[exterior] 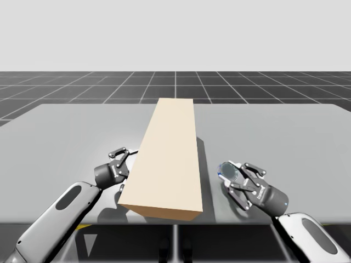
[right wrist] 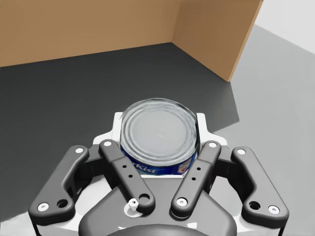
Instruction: Retrieve the object from inside the box.
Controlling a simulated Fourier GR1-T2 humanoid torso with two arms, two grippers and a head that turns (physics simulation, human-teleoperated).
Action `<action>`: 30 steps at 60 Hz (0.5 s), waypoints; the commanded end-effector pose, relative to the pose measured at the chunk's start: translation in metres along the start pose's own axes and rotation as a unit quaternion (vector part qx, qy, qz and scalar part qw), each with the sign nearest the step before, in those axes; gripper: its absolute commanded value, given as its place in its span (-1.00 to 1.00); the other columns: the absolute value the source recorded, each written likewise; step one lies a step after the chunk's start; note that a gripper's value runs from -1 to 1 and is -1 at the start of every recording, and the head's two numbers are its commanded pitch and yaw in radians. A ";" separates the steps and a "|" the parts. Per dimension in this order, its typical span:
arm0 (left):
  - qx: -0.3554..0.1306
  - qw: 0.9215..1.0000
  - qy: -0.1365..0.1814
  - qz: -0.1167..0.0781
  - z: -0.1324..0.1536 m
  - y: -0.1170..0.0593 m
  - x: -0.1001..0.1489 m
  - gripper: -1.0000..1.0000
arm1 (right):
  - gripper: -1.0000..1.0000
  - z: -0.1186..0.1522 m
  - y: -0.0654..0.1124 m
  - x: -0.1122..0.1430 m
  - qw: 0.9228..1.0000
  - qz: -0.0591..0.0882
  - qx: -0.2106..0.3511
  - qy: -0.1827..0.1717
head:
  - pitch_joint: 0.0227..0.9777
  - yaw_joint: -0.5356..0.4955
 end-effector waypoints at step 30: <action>0.012 1.000 -0.003 0.013 -0.001 0.002 -0.005 -1.00 | 1.00 0.007 -0.137 0.092 0.947 0.039 -0.307 -0.086 | -0.68 -0.03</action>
